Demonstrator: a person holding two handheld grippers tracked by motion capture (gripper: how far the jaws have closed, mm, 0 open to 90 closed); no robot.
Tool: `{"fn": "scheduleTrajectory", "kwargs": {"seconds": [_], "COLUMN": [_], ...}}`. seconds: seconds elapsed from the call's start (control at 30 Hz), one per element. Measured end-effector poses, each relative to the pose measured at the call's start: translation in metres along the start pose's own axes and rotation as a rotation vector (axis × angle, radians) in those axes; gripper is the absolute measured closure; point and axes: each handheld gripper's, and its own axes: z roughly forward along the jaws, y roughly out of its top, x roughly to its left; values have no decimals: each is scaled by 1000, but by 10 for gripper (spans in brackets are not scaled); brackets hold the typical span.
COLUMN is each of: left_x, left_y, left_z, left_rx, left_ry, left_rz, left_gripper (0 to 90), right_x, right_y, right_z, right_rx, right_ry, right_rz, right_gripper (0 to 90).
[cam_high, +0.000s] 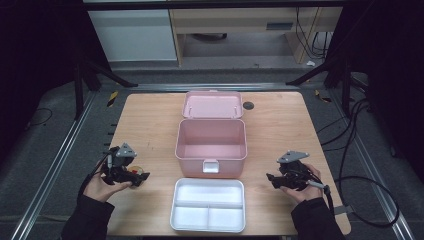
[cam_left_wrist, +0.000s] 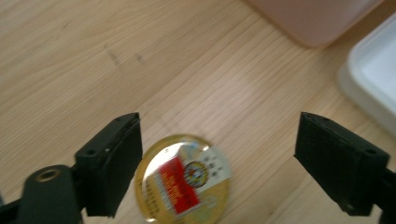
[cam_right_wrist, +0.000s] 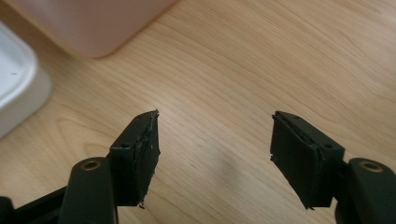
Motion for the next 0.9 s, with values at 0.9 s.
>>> {"fn": "scheduleTrajectory", "kwargs": {"seconds": [0.9], "left_x": [30], "left_y": [-28], "left_z": [50], "left_rx": [196], "left_ry": [-48], "left_rz": [-65], "left_gripper": [143], "right_x": [-14], "right_y": [-7], "right_z": [2], "right_rx": [35], "right_ry": [-56], "right_rz": [36], "right_gripper": [323]}}
